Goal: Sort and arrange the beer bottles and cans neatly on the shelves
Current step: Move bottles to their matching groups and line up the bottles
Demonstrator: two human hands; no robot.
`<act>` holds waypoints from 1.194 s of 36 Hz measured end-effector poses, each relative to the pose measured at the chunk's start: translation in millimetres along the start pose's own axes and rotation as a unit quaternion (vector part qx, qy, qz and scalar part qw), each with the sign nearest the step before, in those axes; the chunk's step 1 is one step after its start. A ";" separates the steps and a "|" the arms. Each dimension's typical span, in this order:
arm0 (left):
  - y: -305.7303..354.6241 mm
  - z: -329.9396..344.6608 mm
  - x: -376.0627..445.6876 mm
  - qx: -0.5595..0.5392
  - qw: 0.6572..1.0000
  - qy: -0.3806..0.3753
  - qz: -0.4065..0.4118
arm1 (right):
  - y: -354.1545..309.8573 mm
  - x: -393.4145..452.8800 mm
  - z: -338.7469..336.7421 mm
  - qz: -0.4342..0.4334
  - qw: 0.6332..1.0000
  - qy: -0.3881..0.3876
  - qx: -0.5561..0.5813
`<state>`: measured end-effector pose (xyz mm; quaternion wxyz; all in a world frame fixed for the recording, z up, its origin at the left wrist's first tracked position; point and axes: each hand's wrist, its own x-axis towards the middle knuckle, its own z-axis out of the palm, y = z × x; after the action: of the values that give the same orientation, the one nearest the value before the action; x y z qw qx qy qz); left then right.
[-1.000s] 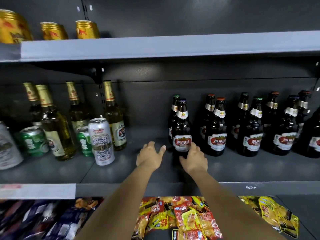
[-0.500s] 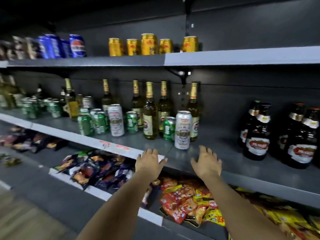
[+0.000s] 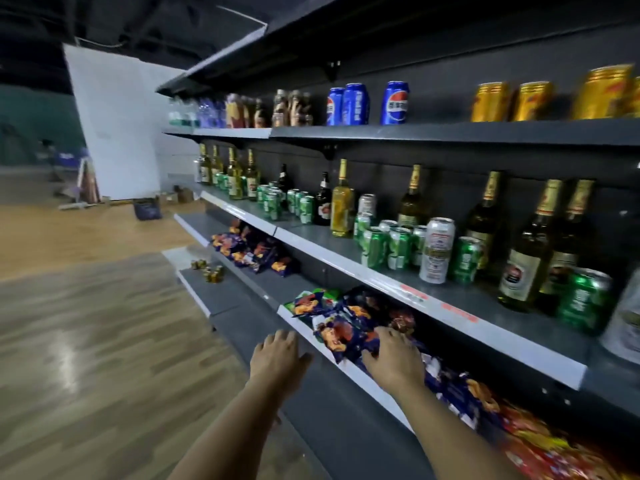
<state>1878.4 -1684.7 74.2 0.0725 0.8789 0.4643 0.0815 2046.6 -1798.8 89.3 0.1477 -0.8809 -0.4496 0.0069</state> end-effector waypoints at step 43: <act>-192.6 -25.6 506.7 0.009 0.996 0.017 0.087 | -221.8 500.7 99.1 -0.009 0.999 0.045 0.020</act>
<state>1999.6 -1156.2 98.6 0.0492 0.9152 0.3879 0.0980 2155.2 -1253.5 114.0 0.1855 -0.8733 -0.4498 -0.0248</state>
